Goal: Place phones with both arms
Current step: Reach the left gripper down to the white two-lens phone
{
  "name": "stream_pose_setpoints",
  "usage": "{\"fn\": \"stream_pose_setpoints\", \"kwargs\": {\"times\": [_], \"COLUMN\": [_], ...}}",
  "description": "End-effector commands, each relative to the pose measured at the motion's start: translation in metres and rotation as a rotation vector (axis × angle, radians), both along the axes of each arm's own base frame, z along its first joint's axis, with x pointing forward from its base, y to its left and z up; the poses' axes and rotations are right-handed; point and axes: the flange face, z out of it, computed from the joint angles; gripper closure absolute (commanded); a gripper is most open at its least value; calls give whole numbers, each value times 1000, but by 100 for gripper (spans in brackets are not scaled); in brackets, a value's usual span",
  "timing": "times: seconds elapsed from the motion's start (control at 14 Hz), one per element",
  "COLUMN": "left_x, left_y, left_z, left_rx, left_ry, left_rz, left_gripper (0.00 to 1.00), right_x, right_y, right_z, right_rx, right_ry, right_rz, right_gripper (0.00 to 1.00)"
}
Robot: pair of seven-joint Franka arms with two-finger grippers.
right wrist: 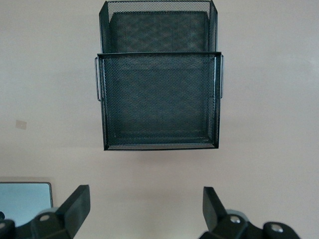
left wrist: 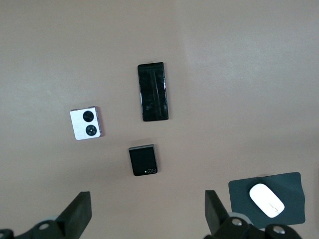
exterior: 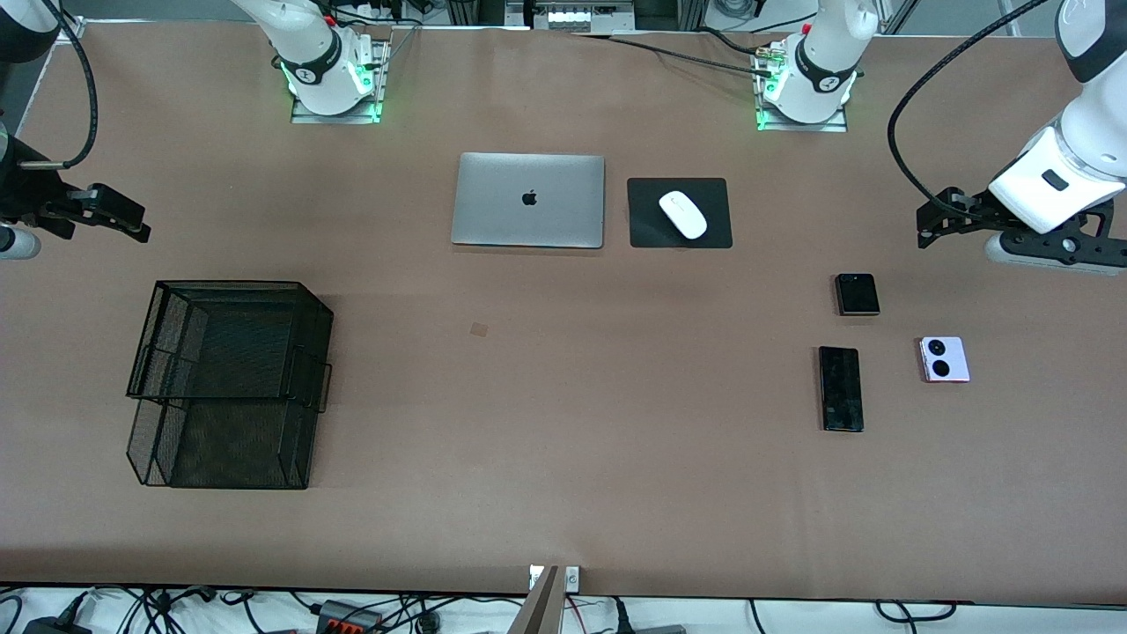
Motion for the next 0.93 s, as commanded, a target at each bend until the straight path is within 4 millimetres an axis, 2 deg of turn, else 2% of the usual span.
{"fn": "stream_pose_setpoints", "kwargs": {"times": [0.0,0.36,0.43,0.57,0.72,0.86], "left_x": [0,3,5,15,26,25], "left_y": [-1,-1,0,-1,5,13], "left_z": [6,2,7,-8,-31,-52], "left_rx": [-13,-10,-7,-1,19,20], "left_ry": [2,38,52,145,233,289], "left_rz": [10,13,13,14,19,29], "left_gripper": [0,0,0,0,0,0], "right_x": [-1,-2,-2,-2,-2,-2], "right_y": [0,-1,0,0,0,0], "right_z": [3,3,3,3,3,3], "right_rx": [7,7,8,7,7,7], "right_ry": [6,9,10,10,9,9], "right_rz": [12,9,10,9,6,6], "right_gripper": [0,0,0,0,0,0]}}
